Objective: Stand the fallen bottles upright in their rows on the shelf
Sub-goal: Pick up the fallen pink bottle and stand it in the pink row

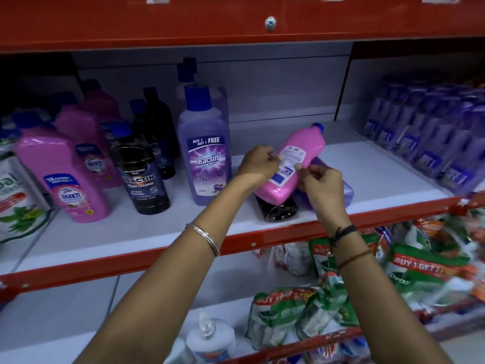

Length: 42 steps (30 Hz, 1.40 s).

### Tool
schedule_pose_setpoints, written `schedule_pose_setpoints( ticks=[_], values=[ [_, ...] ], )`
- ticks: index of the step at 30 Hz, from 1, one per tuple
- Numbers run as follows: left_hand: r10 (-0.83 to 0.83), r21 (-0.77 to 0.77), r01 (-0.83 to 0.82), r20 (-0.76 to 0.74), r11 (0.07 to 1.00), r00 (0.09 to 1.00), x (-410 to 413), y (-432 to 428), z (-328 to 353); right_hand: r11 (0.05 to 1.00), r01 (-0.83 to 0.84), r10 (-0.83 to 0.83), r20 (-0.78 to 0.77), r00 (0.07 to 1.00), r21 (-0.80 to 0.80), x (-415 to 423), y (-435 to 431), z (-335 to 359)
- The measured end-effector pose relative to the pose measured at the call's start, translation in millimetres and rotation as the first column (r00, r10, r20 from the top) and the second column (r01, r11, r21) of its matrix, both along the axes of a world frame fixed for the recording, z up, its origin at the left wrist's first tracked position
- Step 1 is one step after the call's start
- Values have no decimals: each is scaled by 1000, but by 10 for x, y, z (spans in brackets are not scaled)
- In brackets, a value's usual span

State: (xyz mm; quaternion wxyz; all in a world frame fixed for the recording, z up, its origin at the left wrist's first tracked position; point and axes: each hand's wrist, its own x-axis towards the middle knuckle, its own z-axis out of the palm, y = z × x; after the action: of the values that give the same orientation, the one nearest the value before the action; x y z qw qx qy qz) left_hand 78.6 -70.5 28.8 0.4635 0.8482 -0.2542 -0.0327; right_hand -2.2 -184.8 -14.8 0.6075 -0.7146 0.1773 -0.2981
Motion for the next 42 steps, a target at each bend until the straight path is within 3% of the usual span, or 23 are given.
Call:
schedule_pose_setpoints(
  ticks=[6,13,26,34,39,42],
  values=[
    [-35,-302,25,-27,953,999,-390,634,109,991,-116,98,224,970,67,-328,518,186],
    [132,-327,-75,157,942,979,-737,1744,197,970,-244,231,307,923,2,-426,1548,227],
    [412,-461,-304,153,834,898,-614,3484,-141,863,-495,502,281,818,-104,96,3238,114],
    [411,-484,-312,112,818,905,-355,3827,-477,858,-490,513,192,837,-154,325,3544,-124],
    [396,-547,-296,71,783,915,-259,3906,-537,925,-348,374,204,905,-152,333,3552,-163],
    [343,-540,-271,36,797,939,-253,3916,-552,914,-360,393,185,901,-186,313,3572,-192]
  ],
)
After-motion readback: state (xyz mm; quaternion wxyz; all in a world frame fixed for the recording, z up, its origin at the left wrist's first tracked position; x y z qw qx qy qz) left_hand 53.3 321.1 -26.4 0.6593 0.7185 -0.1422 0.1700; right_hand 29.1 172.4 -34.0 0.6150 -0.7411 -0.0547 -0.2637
